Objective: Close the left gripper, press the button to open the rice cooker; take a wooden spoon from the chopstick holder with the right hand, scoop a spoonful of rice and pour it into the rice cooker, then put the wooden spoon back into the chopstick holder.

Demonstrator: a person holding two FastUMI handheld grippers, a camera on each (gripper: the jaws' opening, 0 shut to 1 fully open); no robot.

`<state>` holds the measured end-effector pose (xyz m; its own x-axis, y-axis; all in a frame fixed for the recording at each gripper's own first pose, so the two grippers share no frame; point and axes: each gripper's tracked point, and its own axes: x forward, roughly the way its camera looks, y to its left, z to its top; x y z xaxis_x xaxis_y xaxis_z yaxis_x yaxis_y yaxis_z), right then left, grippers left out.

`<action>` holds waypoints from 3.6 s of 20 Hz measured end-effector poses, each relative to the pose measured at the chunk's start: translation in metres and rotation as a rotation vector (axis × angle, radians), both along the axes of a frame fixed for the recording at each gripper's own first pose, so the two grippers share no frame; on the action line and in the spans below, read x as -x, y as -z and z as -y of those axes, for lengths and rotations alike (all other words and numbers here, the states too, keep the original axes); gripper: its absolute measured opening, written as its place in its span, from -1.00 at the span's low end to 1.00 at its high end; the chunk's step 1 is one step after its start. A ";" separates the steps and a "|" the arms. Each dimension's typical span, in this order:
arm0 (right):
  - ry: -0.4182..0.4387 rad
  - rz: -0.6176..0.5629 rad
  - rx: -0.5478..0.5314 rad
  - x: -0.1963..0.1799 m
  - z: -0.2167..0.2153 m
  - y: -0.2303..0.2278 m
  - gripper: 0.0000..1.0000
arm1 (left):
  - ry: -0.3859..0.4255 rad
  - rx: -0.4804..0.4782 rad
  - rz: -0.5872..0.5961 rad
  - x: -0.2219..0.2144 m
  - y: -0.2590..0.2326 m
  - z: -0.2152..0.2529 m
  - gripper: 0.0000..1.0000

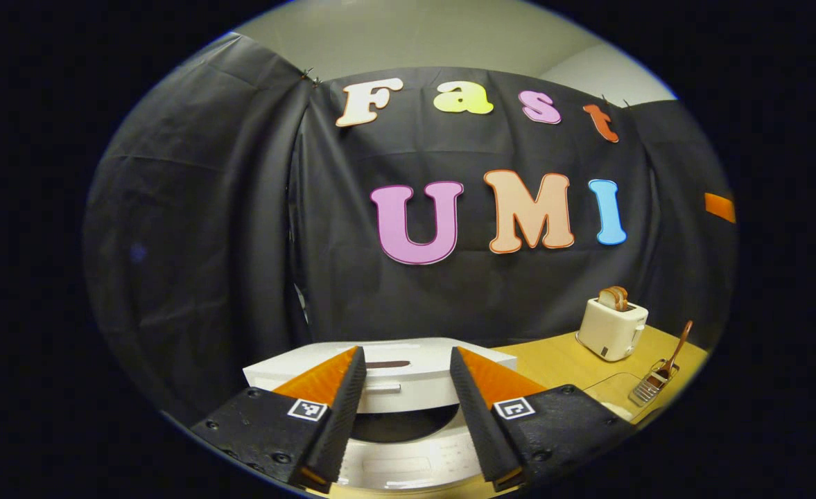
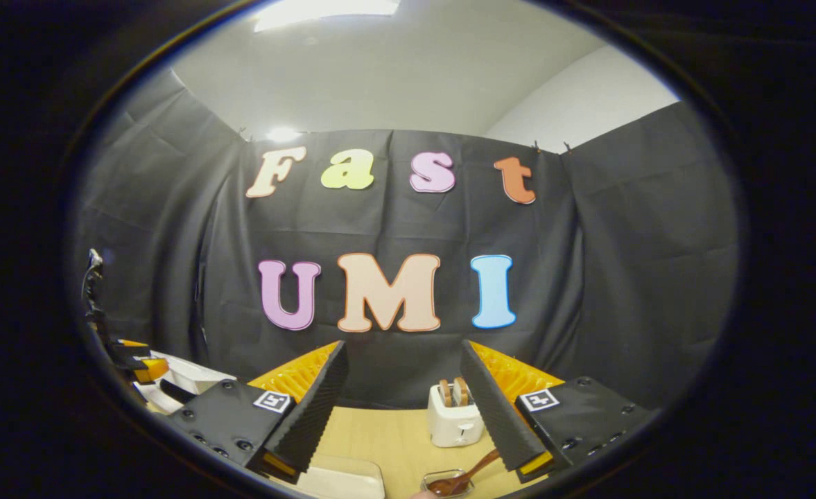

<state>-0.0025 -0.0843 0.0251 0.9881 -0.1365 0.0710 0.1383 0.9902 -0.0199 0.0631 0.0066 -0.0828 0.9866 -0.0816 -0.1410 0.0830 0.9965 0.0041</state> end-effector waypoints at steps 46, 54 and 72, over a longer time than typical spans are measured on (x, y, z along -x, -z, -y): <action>0.081 -0.634 -0.312 -0.084 0.142 0.348 1.00 | -0.069 -0.032 0.087 0.065 -0.081 0.042 0.92; -0.003 -0.656 -0.359 -0.078 0.114 0.349 -0.51 | -0.087 -0.006 0.082 0.069 -0.078 0.035 0.99; -0.065 -0.451 -0.293 -0.054 0.060 0.206 -0.53 | -0.003 0.057 0.144 0.058 -0.095 0.025 0.99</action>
